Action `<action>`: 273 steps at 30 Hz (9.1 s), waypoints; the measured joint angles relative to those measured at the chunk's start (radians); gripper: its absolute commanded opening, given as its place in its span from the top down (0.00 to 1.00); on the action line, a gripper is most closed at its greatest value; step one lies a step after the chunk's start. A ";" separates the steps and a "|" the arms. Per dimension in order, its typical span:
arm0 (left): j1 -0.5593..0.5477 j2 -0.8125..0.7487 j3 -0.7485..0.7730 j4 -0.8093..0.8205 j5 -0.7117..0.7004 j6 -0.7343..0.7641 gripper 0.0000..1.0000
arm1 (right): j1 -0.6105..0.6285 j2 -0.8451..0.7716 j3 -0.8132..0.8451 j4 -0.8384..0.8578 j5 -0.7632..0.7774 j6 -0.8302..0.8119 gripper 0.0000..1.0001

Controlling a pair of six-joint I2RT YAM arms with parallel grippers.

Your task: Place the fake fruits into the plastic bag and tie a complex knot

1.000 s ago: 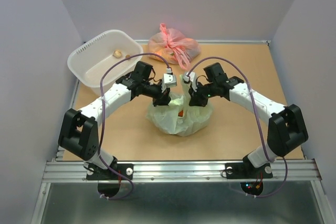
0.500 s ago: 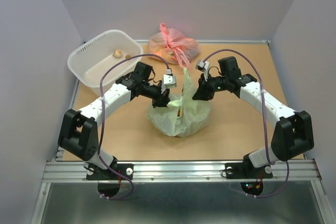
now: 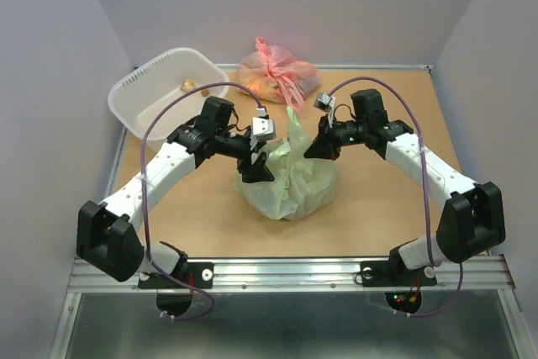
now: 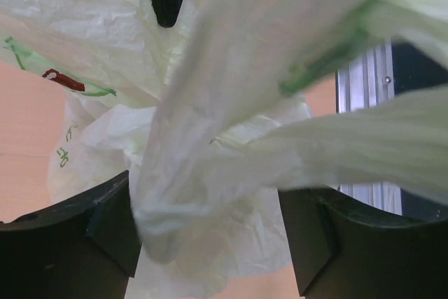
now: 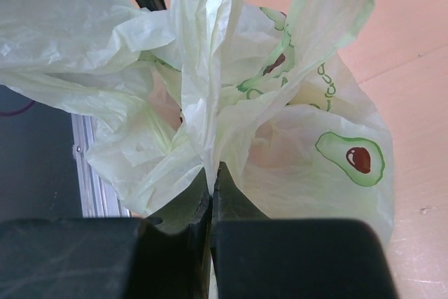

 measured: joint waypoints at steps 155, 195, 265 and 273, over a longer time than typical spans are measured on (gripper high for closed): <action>-0.343 0.018 -0.203 0.462 -0.847 -0.588 1.00 | -0.028 -0.185 -0.216 0.420 0.245 0.191 0.18; -0.214 0.062 -0.160 0.539 -0.570 -0.667 1.00 | -0.065 -0.331 -0.390 0.376 0.063 0.570 0.55; -0.181 0.211 -0.150 0.731 -0.259 -0.903 1.00 | 0.098 -0.075 0.015 -0.111 0.052 -0.672 1.00; -0.100 0.187 -0.177 0.770 -0.259 -0.982 1.00 | 0.098 -0.070 0.012 0.039 0.165 -0.436 1.00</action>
